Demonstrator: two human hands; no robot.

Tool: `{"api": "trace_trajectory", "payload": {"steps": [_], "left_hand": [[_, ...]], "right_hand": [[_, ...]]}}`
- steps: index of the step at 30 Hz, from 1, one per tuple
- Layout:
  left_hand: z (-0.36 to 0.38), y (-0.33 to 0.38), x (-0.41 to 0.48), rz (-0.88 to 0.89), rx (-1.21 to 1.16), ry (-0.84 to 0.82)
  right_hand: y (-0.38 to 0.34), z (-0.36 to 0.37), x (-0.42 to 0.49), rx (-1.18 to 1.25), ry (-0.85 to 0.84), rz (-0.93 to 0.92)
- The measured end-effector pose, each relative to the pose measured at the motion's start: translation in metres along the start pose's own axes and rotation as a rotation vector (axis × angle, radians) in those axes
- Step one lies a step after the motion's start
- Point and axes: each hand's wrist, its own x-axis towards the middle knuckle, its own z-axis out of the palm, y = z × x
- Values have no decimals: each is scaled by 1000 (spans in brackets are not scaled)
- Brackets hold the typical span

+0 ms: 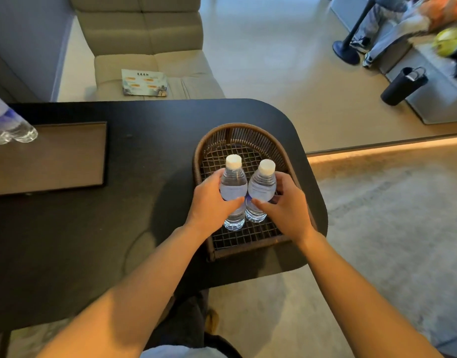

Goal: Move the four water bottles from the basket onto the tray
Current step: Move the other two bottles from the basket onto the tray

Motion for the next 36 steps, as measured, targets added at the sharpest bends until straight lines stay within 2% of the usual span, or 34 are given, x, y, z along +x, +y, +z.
{"api": "trace_trajectory", "payload": {"steps": [7, 13, 25, 30, 36], "left_hand": [[-58, 14, -31, 14, 12, 188], [-121, -11, -52, -47, 25, 335], [-278, -93, -61, -180, 58, 537], [-356, -134, -44, -261, 54, 584], [-441, -191, -13, -281, 64, 626]], "right_hand": [[-57, 22, -6, 28, -1, -179], [-101, 67, -1, 55, -71, -269], [-203, 229, 31, 115, -239, -296], [-247, 310, 56, 94, -329, -196], [-296, 404, 88, 89, -334, -140]]}}
